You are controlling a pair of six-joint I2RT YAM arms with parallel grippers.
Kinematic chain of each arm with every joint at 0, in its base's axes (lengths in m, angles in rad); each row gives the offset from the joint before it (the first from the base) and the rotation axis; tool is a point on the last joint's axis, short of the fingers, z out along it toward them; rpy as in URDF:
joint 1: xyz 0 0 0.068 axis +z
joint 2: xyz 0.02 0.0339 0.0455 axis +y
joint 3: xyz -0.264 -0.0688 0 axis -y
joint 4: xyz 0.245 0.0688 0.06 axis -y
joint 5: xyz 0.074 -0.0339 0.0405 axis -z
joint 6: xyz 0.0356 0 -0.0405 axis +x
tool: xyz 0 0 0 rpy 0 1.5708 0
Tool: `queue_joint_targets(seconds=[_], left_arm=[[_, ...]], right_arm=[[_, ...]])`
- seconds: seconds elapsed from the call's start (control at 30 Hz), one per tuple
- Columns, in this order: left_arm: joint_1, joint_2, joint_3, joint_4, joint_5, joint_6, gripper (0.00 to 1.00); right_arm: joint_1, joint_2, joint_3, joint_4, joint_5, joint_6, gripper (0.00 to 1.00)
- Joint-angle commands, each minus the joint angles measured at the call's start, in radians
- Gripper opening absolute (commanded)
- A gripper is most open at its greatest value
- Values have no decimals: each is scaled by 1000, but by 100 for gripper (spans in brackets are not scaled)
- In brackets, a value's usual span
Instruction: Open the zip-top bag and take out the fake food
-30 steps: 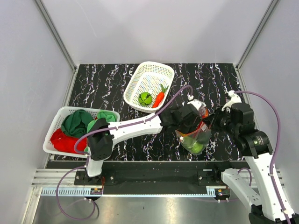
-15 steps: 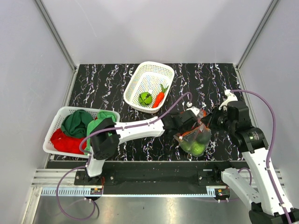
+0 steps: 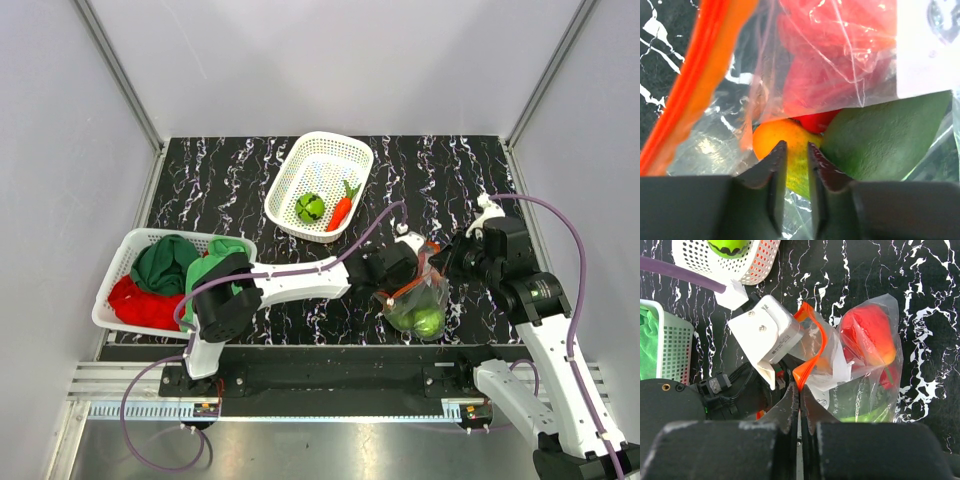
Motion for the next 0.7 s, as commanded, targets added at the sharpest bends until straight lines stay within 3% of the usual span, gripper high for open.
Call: queue_joint_targets(seconds=[0.0, 0.03, 0.07, 0.1, 0.27, 0.5, 0.53, 0.67], left_arm=[[1, -32, -21, -1, 29, 12, 27], [1, -35, -16, -2, 44, 13, 34], [1, -42, -13, -22, 58, -4, 49], [1, -56, -22, -16, 55, -17, 53], [6, -194, -189, 145, 47, 33, 58], [24, -390, -387, 431, 111, 245, 48], [26, -403, -406, 464, 143, 260, 55], [27, -332, -381, 527, 303, 291, 65]], right_arm=[[2, -5, 15, 62, 16, -17, 0], [4, 1, 19, 59, 11, -15, 0], [2, 5, 27, 57, 1, -12, 0], [2, 11, 29, 57, -9, -12, 0], [2, 31, 26, 68, -105, 25, 0], [2, 21, 13, 78, -228, 28, 0], [2, 18, 12, 78, -220, 25, 0], [2, 13, 6, 78, -239, 22, 0]])
